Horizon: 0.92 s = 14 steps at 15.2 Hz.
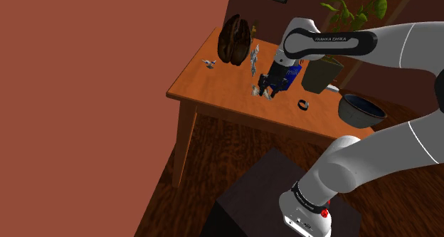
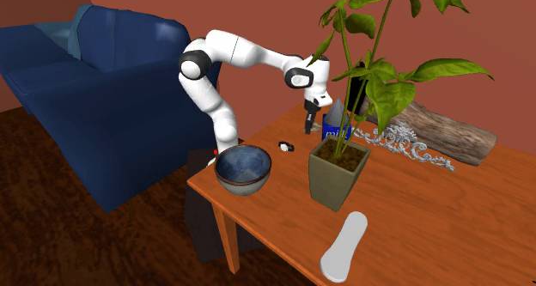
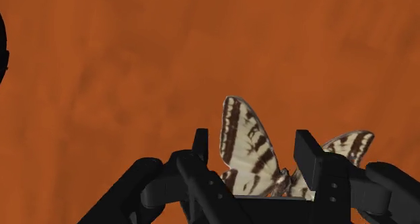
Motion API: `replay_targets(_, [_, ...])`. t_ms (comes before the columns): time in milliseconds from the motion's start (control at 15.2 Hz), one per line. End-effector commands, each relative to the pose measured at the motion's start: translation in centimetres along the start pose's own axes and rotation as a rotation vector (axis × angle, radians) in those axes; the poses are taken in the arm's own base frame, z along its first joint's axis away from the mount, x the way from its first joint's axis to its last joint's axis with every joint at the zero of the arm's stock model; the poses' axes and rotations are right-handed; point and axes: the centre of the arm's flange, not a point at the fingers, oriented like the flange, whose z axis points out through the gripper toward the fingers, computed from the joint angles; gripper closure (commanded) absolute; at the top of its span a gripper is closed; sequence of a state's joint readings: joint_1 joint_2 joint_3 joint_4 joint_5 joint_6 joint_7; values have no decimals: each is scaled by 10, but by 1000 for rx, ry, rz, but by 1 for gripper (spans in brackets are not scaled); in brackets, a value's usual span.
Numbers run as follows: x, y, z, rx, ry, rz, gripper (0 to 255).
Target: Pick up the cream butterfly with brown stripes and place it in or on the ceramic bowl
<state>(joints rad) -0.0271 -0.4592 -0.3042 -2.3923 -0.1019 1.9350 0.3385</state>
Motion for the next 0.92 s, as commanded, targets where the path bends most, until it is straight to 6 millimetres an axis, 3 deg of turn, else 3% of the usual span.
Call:
replay_targets(0, [0, 0, 0, -1, -1, 1, 255])
replay_targets(528, [0, 0, 0, -1, -1, 1, 255])
replay_targets(858, [-1, -1, -26, -1, -1, 1, 255])
